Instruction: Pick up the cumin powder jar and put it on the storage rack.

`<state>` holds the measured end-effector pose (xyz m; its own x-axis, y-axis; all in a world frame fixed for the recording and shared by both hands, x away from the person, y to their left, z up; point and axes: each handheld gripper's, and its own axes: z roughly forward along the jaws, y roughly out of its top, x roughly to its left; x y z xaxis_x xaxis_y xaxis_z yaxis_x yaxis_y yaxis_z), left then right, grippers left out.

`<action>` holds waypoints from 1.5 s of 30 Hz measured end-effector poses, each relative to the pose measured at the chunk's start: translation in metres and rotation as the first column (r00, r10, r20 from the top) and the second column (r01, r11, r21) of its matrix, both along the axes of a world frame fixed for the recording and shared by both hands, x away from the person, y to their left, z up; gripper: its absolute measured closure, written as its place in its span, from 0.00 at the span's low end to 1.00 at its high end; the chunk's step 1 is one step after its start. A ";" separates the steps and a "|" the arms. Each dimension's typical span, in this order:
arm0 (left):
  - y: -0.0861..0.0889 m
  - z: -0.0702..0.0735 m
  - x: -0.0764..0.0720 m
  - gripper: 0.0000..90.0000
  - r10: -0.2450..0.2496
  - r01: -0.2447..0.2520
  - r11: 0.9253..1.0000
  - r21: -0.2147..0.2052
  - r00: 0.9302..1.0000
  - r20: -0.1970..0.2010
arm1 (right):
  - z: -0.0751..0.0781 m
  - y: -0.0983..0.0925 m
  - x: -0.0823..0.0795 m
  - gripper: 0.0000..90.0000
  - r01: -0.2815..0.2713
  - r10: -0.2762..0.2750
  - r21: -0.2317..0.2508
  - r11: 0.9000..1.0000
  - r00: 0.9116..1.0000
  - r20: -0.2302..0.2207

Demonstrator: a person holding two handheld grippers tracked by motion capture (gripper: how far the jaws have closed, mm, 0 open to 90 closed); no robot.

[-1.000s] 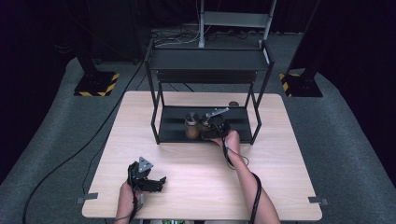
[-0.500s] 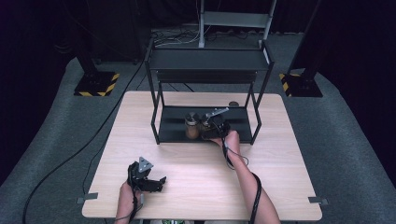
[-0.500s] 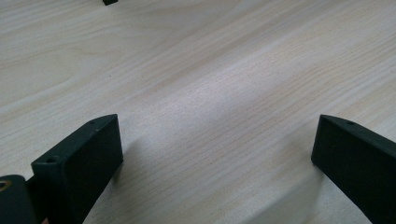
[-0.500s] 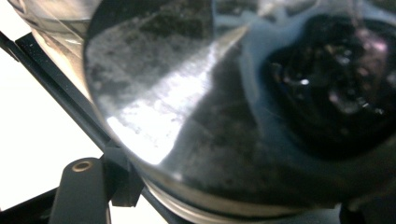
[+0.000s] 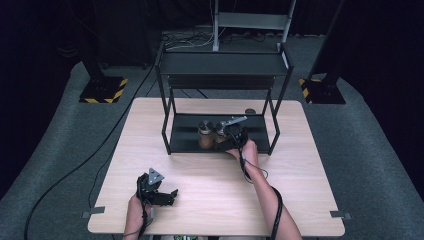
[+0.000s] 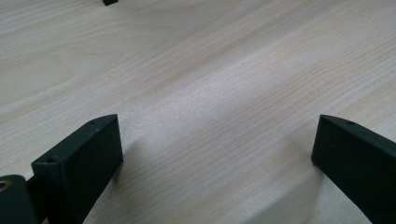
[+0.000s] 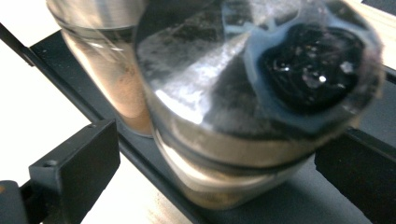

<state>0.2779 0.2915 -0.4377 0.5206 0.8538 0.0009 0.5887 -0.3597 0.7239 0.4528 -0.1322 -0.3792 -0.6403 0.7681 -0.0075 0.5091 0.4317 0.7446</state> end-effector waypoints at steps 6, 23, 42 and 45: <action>0.000 0.000 0.000 0.02 0.000 0.000 1.000 0.000 1.000 0.000 | 0.003 -0.007 -0.010 0.00 -0.012 0.011 0.011 1.000 1.000 0.022; 0.000 0.000 0.000 0.02 0.000 0.000 1.000 0.002 1.000 0.002 | 0.007 -0.037 -0.067 0.00 -0.042 0.041 0.014 0.999 0.996 0.075; 0.000 0.000 0.000 0.02 0.000 0.000 1.000 0.001 1.000 0.000 | -0.041 -0.093 -0.137 0.00 0.029 -0.029 0.005 1.000 1.000 0.005; 0.000 0.000 0.000 0.02 0.000 0.000 1.000 0.000 1.000 -0.001 | -0.047 -0.099 -0.145 0.00 0.044 -0.044 0.014 0.999 0.999 -0.002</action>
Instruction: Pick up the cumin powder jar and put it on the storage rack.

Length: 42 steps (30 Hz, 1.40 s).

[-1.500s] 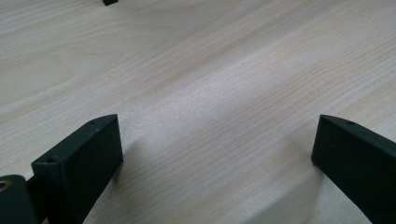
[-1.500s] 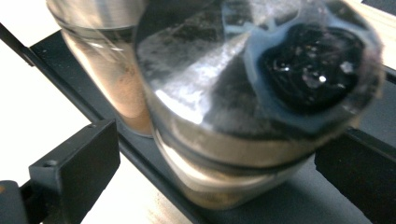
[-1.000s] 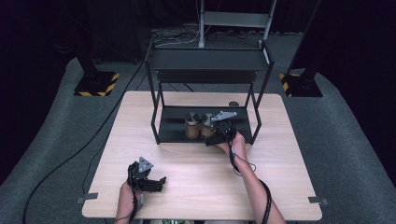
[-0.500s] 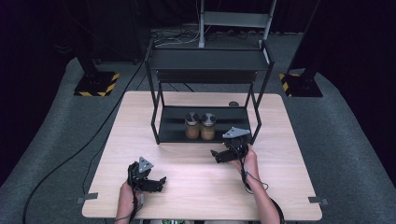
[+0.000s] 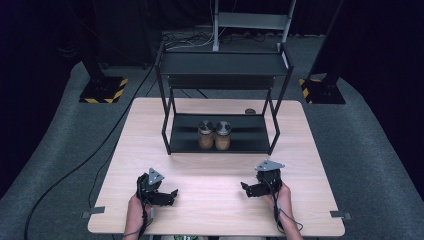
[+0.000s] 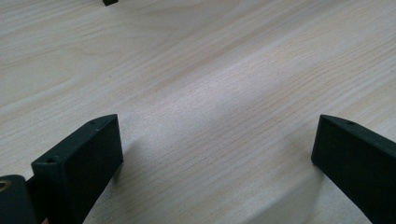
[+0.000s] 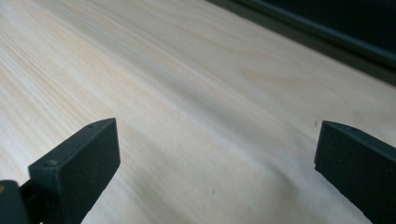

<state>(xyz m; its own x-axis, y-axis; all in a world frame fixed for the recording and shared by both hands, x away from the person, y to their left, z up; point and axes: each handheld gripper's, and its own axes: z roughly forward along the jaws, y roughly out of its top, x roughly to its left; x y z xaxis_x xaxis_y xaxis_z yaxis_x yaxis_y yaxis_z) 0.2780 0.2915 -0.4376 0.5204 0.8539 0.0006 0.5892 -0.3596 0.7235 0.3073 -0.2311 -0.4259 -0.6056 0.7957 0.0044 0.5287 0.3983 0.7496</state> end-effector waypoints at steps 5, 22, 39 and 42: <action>0.000 0.000 0.000 0.02 0.001 -0.001 1.000 -0.001 1.000 -0.001 | -0.007 -0.010 -0.009 0.00 0.025 -0.025 0.019 1.000 1.000 -0.008; 0.000 0.000 -0.001 0.02 0.000 0.000 1.000 0.000 1.000 0.003 | -0.010 -0.024 -0.013 0.00 0.015 -0.014 0.041 0.999 1.000 -0.021; 0.000 0.000 -0.001 0.02 0.000 0.000 1.000 0.000 1.000 0.003 | -0.008 -0.015 -0.016 0.00 0.036 -0.036 -0.001 0.999 0.999 -0.016; 0.000 0.000 -0.001 0.02 0.000 0.000 1.000 0.001 1.000 0.003 | -0.008 -0.016 -0.015 0.00 0.029 -0.029 0.000 1.000 0.999 -0.018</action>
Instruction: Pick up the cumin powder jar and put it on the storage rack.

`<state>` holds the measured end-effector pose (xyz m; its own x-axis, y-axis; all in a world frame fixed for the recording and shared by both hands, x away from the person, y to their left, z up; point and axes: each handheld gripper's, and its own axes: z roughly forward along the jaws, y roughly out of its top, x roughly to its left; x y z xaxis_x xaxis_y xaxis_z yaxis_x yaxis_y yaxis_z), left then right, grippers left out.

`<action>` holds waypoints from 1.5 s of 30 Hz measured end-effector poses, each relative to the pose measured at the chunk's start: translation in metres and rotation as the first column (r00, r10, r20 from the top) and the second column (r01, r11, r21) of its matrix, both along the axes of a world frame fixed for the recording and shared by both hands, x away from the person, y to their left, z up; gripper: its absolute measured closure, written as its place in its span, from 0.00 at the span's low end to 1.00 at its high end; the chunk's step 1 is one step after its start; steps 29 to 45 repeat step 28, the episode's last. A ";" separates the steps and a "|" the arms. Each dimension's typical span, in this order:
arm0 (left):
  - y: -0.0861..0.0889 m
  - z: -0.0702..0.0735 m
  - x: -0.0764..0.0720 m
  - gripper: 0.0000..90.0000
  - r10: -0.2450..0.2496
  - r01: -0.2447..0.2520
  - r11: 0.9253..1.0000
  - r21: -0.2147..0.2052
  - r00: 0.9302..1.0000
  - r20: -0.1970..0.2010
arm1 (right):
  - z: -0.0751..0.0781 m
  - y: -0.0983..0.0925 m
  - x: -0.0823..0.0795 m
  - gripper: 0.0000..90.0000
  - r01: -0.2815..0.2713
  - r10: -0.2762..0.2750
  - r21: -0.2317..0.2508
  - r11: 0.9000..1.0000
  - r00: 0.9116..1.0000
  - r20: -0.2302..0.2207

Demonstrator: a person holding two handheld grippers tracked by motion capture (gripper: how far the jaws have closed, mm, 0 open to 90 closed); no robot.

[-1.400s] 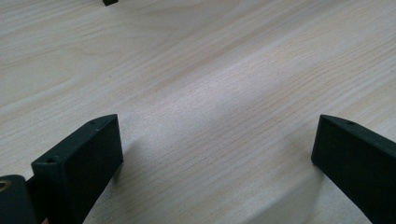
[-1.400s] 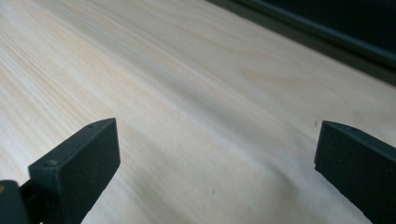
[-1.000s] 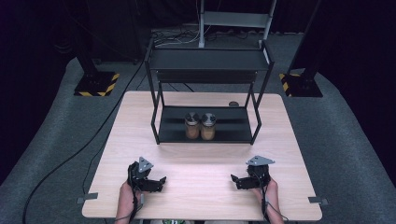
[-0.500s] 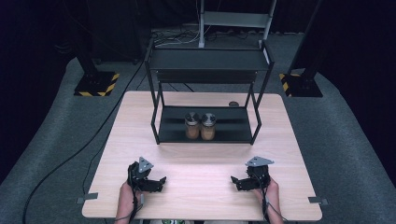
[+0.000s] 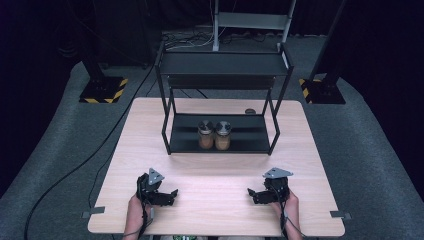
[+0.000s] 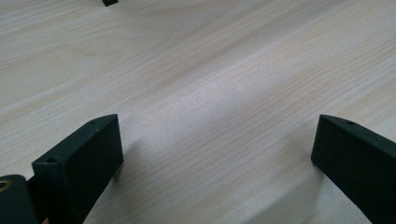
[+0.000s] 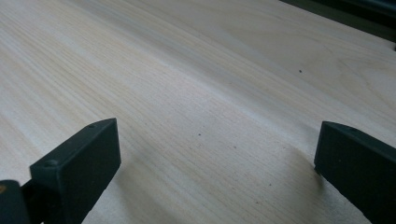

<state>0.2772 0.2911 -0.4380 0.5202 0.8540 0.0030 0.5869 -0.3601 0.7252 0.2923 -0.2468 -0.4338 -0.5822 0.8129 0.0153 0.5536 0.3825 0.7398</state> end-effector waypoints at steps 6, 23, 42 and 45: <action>0.000 0.000 0.000 0.02 0.000 0.000 1.000 0.000 1.000 0.002 | -0.001 -0.003 -0.002 0.00 0.009 -0.009 0.018 1.000 1.000 0.006; -0.001 0.000 -0.001 0.02 -0.001 0.001 1.000 0.003 1.000 0.008 | -0.001 -0.002 -0.002 0.00 0.004 -0.004 0.011 1.000 1.000 0.007; 0.001 0.000 0.001 0.02 -0.001 0.001 1.000 -0.002 1.000 -0.005 | 0.001 0.001 0.001 0.00 0.014 -0.014 0.002 1.000 1.000 -0.009; 0.001 0.000 0.001 0.02 -0.001 0.001 1.000 -0.002 1.000 -0.005 | 0.001 0.001 0.001 0.00 0.014 -0.014 0.002 1.000 1.000 -0.009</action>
